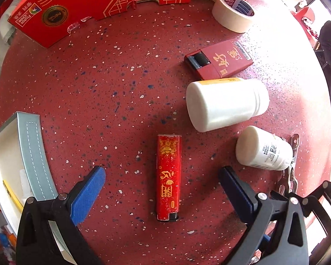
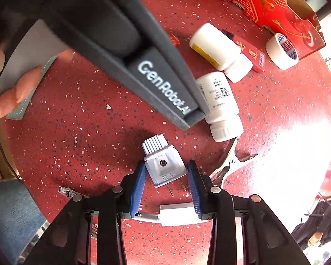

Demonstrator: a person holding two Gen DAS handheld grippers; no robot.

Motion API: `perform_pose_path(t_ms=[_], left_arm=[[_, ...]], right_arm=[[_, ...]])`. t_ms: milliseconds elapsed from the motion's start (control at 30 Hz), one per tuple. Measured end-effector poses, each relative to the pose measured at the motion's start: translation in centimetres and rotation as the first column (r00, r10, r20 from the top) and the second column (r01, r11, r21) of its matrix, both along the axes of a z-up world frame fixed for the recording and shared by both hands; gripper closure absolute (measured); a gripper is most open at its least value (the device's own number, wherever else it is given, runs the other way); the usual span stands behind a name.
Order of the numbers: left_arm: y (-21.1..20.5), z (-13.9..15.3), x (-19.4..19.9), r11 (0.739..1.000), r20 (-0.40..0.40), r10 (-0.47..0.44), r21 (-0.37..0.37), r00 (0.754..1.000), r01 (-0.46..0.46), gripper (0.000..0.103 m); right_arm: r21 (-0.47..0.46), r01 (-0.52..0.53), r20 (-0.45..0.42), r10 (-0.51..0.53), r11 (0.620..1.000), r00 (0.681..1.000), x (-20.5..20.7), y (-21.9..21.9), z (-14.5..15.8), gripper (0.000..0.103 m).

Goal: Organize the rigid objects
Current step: 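Close left gripper on the red lighter while right gripper holds the white plug, then carry the red lighter in left gripper and white plug in right gripper over the tray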

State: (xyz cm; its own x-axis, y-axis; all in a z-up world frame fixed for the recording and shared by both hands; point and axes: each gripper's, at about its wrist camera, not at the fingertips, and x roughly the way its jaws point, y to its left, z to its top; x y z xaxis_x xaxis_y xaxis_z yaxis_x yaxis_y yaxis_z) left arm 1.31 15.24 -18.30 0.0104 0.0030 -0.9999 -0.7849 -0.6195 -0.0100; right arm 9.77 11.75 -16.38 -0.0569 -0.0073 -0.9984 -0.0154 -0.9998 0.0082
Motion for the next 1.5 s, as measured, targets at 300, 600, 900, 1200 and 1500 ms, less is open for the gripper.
perform_pose_path(t_ms=[300, 600, 900, 1200, 1500], left_arm=[[-0.6, 2.5, 0.5, 0.998, 0.02, -0.046, 0.033, 0.999, 0.045, 0.083], [-6.0, 3.5, 0.8, 0.998, 0.123, 0.002, 0.066, 0.992, -0.01, 0.083], [-10.6, 6.6, 5.0, 0.99, 0.15, -0.082, 0.126, 0.985, 0.064, 0.083], [-12.5, 9.1, 7.1, 0.965, 0.15, -0.226, 0.168, 0.963, 0.2, 0.083], [-13.9, 11.1, 5.2, 0.958, 0.115, -0.195, 0.235, 0.974, 0.164, 0.083]], right_arm=[[-0.092, 0.282, -0.072, -0.288, 0.955, 0.955, 3.4, 4.1, 4.8, 0.064], [-0.189, 0.498, -0.024, -0.511, 0.847, 0.859, 8.2, 5.9, 7.0, 0.064], [-0.215, 0.579, 0.04, -0.585, 0.787, 0.81, 9.6, 3.6, 8.4, 0.064], [-0.174, 0.537, 0.03, -0.541, 0.825, 0.84, 9.1, -2.3, 7.8, 0.064], [-0.108, 0.49, 0.007, -0.492, 0.865, 0.87, 5.6, -5.4, 7.0, 0.064]])
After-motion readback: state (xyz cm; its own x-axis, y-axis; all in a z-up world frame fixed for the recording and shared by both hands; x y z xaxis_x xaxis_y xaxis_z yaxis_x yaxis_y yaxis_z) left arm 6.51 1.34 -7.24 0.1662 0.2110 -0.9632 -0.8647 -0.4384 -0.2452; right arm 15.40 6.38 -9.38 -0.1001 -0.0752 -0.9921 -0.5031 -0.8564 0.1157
